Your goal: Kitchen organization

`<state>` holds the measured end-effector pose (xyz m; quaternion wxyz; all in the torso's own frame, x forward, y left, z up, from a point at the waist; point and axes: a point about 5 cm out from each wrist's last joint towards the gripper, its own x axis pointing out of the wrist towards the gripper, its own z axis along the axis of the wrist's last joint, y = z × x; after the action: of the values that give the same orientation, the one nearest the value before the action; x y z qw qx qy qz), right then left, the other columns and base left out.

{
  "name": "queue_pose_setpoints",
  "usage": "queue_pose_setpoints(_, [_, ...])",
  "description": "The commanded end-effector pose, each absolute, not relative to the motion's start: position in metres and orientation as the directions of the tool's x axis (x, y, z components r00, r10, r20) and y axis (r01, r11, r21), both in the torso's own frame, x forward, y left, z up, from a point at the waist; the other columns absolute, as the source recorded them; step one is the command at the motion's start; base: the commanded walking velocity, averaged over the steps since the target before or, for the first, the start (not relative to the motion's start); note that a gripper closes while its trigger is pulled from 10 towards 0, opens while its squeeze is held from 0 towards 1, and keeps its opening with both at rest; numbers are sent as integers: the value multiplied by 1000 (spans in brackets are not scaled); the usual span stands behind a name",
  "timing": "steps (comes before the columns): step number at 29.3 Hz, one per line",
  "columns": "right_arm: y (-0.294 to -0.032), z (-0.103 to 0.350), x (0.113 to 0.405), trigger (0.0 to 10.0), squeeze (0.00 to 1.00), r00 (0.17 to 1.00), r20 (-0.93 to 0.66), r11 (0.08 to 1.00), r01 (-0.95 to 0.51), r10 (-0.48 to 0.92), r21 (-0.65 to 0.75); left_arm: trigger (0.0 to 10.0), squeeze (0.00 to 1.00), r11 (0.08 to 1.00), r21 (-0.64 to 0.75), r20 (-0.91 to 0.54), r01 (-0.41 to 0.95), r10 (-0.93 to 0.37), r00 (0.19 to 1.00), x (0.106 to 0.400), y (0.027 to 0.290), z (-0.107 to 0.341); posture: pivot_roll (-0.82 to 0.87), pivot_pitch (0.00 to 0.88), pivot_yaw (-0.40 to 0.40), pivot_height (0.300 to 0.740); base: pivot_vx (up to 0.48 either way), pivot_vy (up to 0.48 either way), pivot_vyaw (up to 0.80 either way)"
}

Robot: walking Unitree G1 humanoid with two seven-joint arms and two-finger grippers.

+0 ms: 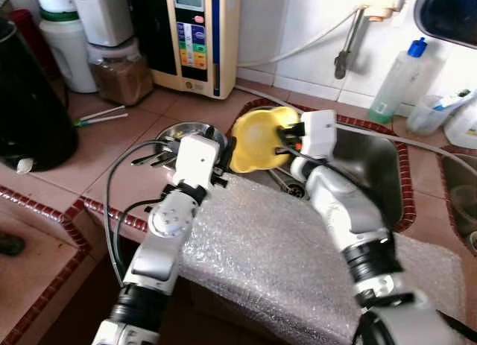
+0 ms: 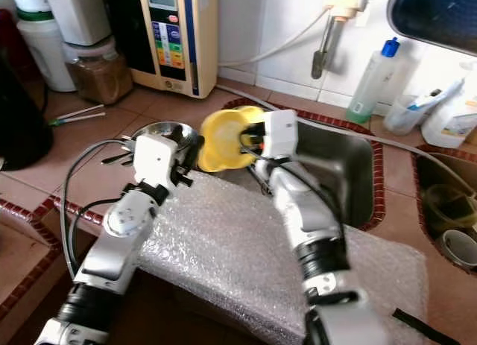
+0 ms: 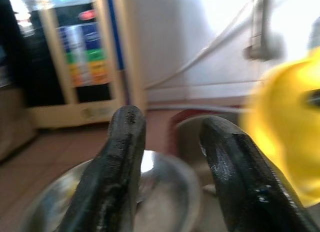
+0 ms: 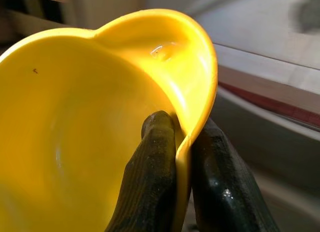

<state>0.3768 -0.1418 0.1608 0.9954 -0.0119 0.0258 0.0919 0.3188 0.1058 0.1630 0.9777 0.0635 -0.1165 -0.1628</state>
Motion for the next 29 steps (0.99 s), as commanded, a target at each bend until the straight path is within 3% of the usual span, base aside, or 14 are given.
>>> queue_pose_setpoints(1, [-140, 167, 382, 0, 0, 985, -22, 985, -170, 169, -39, 10000, 1000, 930, 147, 196, 337, -361, 912, 316, 102, 163, 96, 0, -43, 740, 0, 0, 0])
queue_pose_setpoints(8, [-157, 158, 390, 0, 0, 996, -50, 989, -74, 68, -128, 10000, 1000, 910, 135, 153, 392, -410, 899, 311, 99, 158, 109, 0, -39, 740, 0, 0, 0])
queue_pose_setpoints(13, [-183, 146, 391, 0, 0, 992, -95, 976, 57, -78, -209, 10000, 1000, 848, 151, 62, 507, -521, 852, 300, 92, 148, 126, 0, -32, 740, 0, 0, 0])
queue_pose_setpoints(23, [-201, 116, 381, 157, 0, 957, -242, 974, 110, -157, -199, 10000, 1000, 797, 155, -24, 584, -588, 808, 294, 92, 140, 132, 0, -25, 740, 0, 0, 0])
queue_pose_setpoints(24, [-201, 114, 380, 2392, 0, 955, -254, 975, 106, -155, -198, 10000, 1000, 796, 157, -25, 584, -588, 808, 294, 92, 140, 133, 0, -24, 740, 0, 0, 0])
queue_pose_setpoints(25, [-200, 110, 379, 3569, 0, 949, -278, 973, 94, -152, -211, 10000, 1000, 793, 158, -27, 589, -592, 805, 294, 92, 141, 133, 0, -23, 740, 0, 0, 0])
queue_pose_setpoints(27, [-200, 106, 377, 9765, 0, 945, -291, 977, 95, -148, -191, 10000, 1000, 789, 158, -28, 594, -598, 801, 295, 91, 143, 134, 0, -23, 740, 0, 0, 0])
queue_pose_setpoints(28, [-199, 104, 377, 10000, 47, 942, -304, 979, 86, -140, -186, 10000, 1000, 788, 156, -27, 596, -599, 800, 296, 90, 144, 136, 0, -25, 740, 0, 0, 0])
queue_pose_setpoints(29, [-198, 101, 375, 10000, 1000, 937, -323, 983, 80, -132, -168, 10000, 1000, 786, 155, -28, 598, -602, 798, 297, 88, 146, 138, 0, -27, 740, 0, 0, 0])
